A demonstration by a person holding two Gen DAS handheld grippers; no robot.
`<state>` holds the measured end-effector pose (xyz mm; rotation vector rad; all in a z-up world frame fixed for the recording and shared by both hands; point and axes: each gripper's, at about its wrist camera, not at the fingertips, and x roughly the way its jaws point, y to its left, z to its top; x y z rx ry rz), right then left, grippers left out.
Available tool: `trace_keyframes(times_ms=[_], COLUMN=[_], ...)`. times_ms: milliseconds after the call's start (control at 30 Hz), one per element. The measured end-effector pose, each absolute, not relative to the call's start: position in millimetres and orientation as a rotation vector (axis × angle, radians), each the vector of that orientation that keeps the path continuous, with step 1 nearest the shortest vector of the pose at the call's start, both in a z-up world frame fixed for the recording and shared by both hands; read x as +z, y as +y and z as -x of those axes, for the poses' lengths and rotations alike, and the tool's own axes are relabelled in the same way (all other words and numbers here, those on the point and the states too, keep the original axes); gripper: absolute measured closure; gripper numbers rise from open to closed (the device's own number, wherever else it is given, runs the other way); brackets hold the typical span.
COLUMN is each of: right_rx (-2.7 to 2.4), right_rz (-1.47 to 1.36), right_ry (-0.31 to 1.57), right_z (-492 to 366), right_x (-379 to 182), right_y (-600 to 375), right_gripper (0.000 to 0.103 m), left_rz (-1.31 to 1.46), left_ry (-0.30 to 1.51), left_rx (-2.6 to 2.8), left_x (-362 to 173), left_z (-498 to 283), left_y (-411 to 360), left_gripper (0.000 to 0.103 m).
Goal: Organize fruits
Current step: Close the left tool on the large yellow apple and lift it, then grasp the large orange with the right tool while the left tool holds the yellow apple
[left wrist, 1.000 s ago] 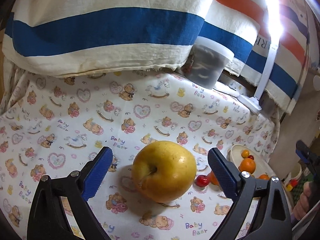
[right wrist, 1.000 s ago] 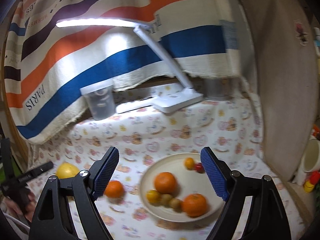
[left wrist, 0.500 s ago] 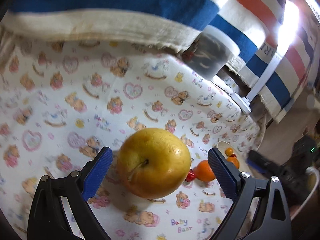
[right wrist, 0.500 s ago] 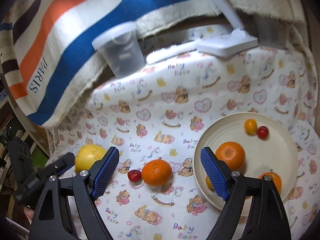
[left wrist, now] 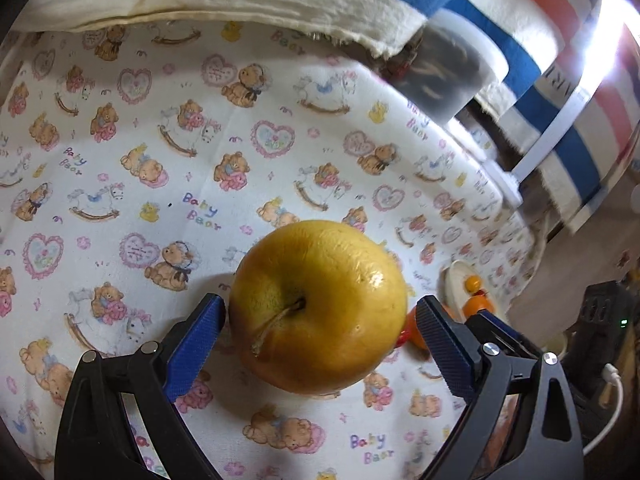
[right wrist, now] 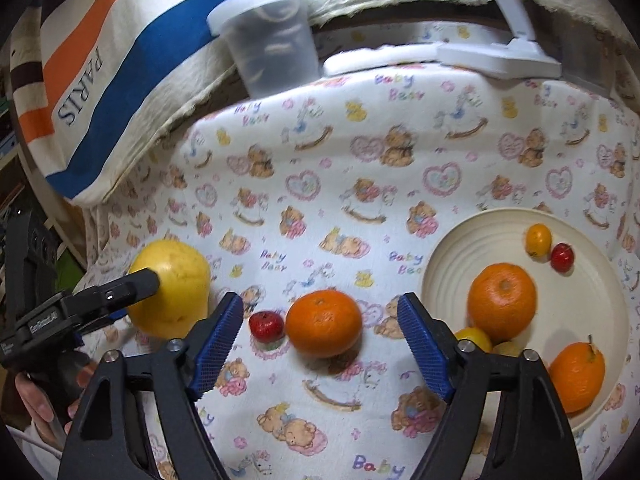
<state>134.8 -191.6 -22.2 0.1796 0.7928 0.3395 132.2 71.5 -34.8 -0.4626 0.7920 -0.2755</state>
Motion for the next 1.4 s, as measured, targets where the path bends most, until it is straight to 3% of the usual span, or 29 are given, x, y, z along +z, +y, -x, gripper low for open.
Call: trace_keyframes(times_ms=[300,400,533,733,900,1100,1233,1400], right_rx=[0.365,0.348,0.34,0.339,0.332,0.331,0.33,0.33], right_rz=[-0.181,-0.171,-0.159,-0.141,-0.131,-0.118,-0.115,-0.125], right_ry=[0.832,0.844,0.846,0.836,0.847,0.863,0.9,0.908], right_z=[-137.8,-138.9,-138.5,-137.0,-138.9,-142.9,-147.8,-149.3], right_x=[-30.9,-35.3,-37.9,-37.6,-40.9,-43.4,-48.8,-51.7], right_y=[-188.0,-187.1,-185.9,-184.8,-183.4,-181.2,-180.5,-179.7], right_gripper=[0.027,0.028,0.028,0.029,0.029,0.038,0.052,0.053], left_rz=[0.469,0.468,0.421,0.238,0.28,0.223,0.21,0.161], left_ry=[0.838,0.865,0.863,0.763,0.653,0.563,0.531,0.483], left_rx=[-0.264,-0.277,-0.268,-0.155,-0.129,-0.061,-0.06,-0.037], left_x=[-45.5,-50.9,-49.0,-33.1,-10.5,5.8,11.9,16.9], left_z=[-139.1,-141.7,-139.6,-124.6,-111.2,-98.2,-93.3,-84.0], left_y=[67.3,62.9,57.5,44.7,63.2,70.6,67.8,58.7], left_gripper=[0.007,0.014,0.015,0.016,0.016,0.017,0.017,0.017])
